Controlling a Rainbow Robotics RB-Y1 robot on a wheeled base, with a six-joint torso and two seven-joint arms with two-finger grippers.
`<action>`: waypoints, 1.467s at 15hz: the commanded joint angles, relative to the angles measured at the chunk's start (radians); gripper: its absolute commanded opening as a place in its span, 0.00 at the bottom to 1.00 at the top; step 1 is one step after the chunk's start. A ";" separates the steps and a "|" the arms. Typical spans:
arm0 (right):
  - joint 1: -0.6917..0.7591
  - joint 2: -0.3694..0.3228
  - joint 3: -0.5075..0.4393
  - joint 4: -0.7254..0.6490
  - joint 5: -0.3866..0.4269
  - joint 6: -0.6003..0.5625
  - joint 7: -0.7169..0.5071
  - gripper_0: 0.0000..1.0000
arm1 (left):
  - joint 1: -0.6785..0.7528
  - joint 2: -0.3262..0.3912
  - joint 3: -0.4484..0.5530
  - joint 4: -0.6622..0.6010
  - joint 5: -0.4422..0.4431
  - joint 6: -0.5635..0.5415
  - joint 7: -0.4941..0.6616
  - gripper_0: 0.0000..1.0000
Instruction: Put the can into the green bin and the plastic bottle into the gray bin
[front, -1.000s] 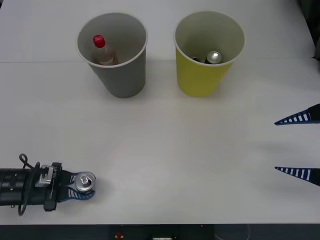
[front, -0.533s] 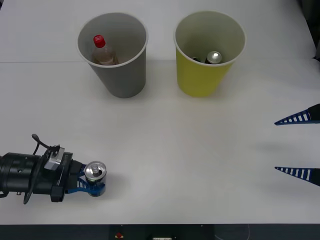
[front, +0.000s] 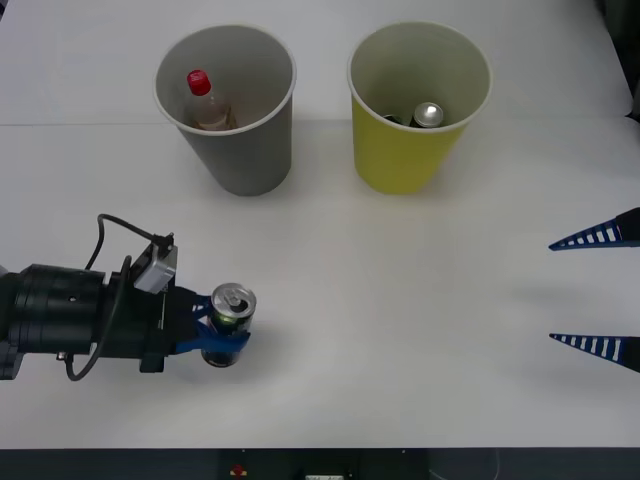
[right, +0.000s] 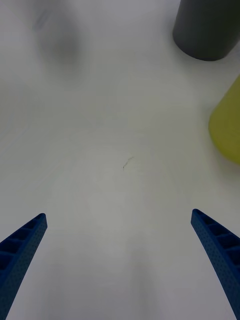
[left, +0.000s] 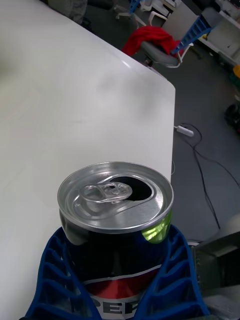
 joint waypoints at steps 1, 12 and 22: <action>0.000 0.000 0.000 0.000 0.000 0.000 0.000 1.00 | -0.003 -0.003 0.000 -0.168 -0.167 0.092 0.283 0.00; 0.000 0.000 0.000 0.000 0.000 0.000 0.000 1.00 | -0.354 -0.164 -0.101 -0.288 -0.558 0.091 0.918 0.00; 0.000 0.000 0.000 0.000 0.000 0.000 0.000 1.00 | -0.824 -0.379 -0.054 0.091 -0.577 -0.057 0.911 0.00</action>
